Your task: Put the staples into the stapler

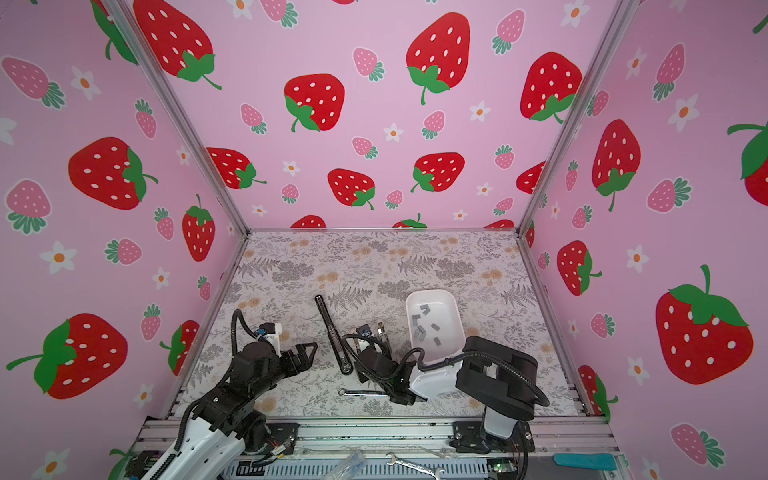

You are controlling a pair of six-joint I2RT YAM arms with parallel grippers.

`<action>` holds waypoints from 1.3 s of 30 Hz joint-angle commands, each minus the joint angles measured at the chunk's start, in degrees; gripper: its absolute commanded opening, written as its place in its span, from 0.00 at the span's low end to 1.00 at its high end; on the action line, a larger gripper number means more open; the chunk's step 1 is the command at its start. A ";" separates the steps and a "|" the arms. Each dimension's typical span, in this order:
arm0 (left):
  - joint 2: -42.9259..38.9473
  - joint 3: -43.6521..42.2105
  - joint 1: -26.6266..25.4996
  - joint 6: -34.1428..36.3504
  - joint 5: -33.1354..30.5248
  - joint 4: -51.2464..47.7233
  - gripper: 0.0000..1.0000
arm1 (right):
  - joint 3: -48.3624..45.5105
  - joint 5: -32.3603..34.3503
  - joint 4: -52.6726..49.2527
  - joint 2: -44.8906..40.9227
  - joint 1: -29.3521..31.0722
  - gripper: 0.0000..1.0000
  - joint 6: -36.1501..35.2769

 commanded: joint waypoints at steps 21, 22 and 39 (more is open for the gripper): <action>-0.39 -0.34 -0.25 0.40 -0.40 0.89 0.99 | 1.29 -0.62 -0.12 1.07 -1.02 0.03 -0.04; -0.40 -0.43 -0.26 0.30 -0.36 0.90 0.99 | 1.32 -0.47 -0.31 0.67 -1.04 0.03 -0.20; -0.32 -0.45 -0.28 0.26 -0.35 0.92 0.99 | 1.55 -0.98 -0.05 0.74 -0.95 0.03 0.07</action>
